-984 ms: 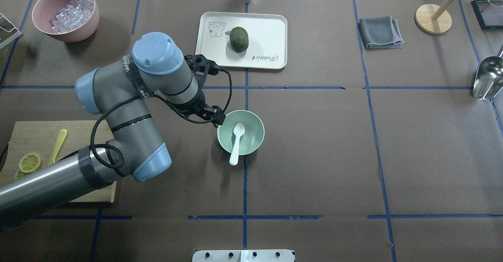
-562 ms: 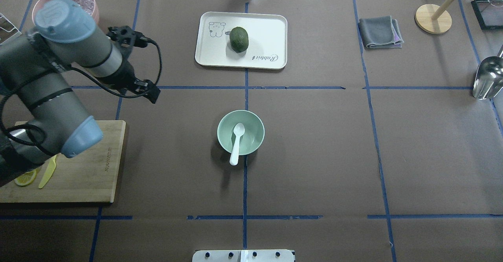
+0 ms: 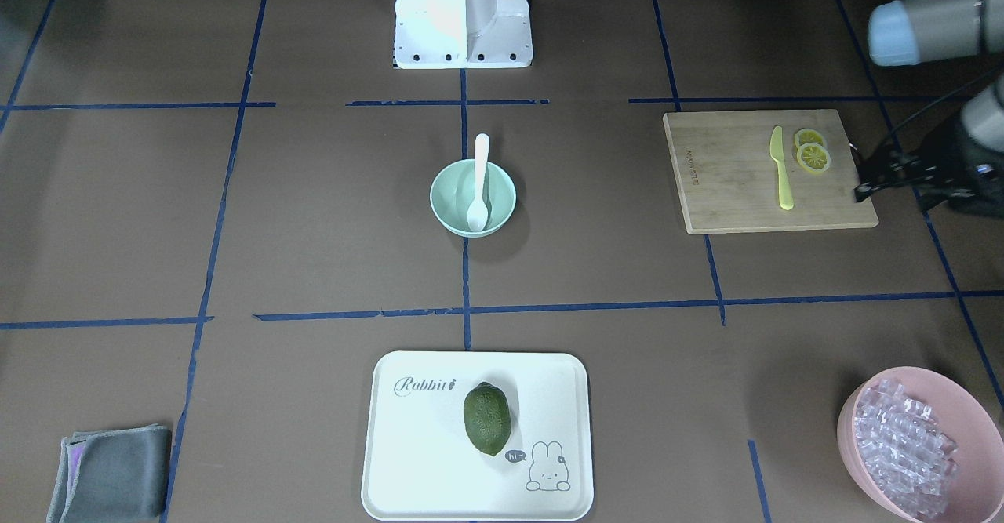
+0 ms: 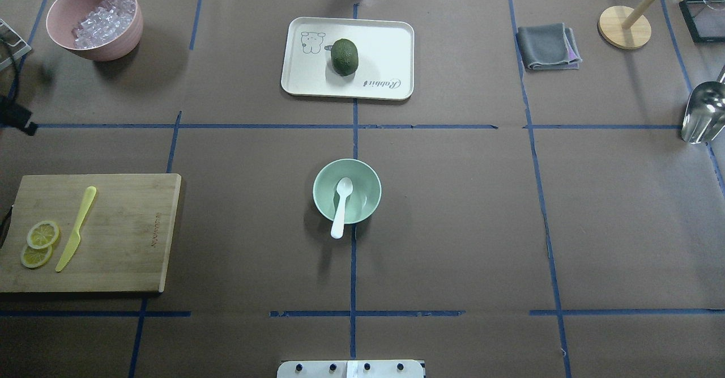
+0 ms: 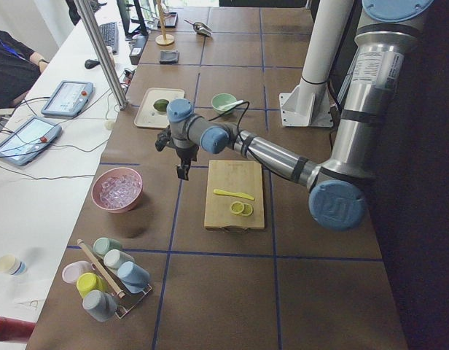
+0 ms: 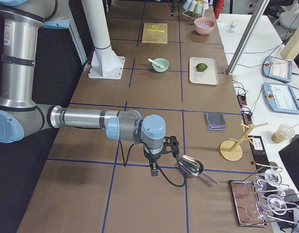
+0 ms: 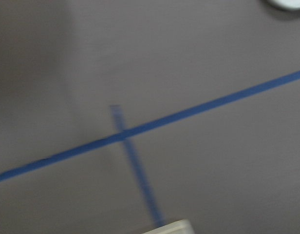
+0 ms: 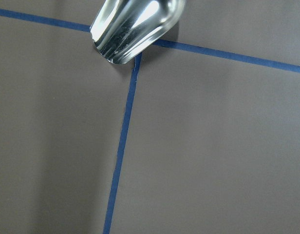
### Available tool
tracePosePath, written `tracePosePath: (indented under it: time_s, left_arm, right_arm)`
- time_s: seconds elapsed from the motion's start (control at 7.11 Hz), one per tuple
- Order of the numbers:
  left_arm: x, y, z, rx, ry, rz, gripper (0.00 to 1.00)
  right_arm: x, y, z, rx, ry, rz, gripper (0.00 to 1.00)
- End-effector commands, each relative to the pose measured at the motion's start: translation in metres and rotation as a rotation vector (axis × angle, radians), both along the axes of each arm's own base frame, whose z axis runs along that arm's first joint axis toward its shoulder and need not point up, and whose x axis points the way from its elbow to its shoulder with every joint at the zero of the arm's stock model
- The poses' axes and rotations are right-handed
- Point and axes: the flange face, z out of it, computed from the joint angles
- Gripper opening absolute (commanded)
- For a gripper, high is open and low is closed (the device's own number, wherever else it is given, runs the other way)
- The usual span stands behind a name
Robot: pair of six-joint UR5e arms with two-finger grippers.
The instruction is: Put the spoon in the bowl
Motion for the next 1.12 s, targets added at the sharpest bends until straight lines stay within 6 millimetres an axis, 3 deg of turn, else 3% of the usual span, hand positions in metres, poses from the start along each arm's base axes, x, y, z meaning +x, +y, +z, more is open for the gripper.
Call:
tracePosePath:
  time_s: [0.0,0.28,0.56,0.98]
  left_arm:
    - [-0.051,0.039,0.068,-0.001,-0.043,-0.066,1.00]
    - [-0.116,0.040,0.077,-0.005,-0.042,-0.015,1.00]
    - [-0.175,0.035,0.067,-0.084,-0.041,-0.039,1.00]
    - [-0.173,0.034,0.061,-0.058,-0.004,-0.036,1.00]
  right_arm:
    - [-0.001,0.003,0.002,-0.006,-0.007,0.000,1.00]
    - [0.000,0.003,0.002,-0.006,-0.004,0.000,1.00]
    - [0.000,0.003,0.002,-0.006,-0.004,0.000,1.00]
    - [0.000,0.001,-0.002,0.007,-0.005,-0.002,1.00]
